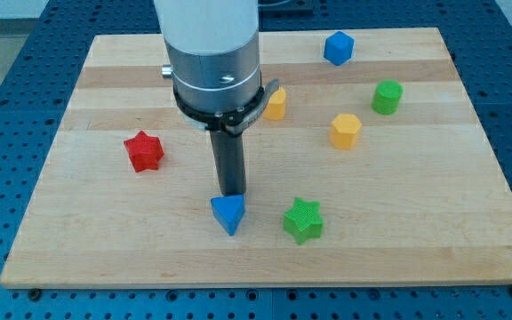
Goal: Move the blue triangle towards the green star
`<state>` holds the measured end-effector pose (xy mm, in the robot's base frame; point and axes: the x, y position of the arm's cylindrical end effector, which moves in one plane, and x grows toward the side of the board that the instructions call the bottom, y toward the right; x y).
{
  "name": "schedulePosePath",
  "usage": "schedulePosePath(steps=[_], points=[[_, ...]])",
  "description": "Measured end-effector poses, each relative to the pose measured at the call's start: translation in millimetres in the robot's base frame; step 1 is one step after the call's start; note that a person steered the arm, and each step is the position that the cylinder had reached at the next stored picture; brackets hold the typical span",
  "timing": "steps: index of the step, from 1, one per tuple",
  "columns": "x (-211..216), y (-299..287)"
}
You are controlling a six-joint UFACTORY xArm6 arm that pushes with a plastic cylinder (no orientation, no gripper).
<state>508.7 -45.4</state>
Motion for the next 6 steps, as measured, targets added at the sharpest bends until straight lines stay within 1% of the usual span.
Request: schedulePosePath(steps=[1,2,3,4,5,6], points=[[6,-30],[27,-46],[44,-16],[55,-6],[46,-24],[11,-61]])
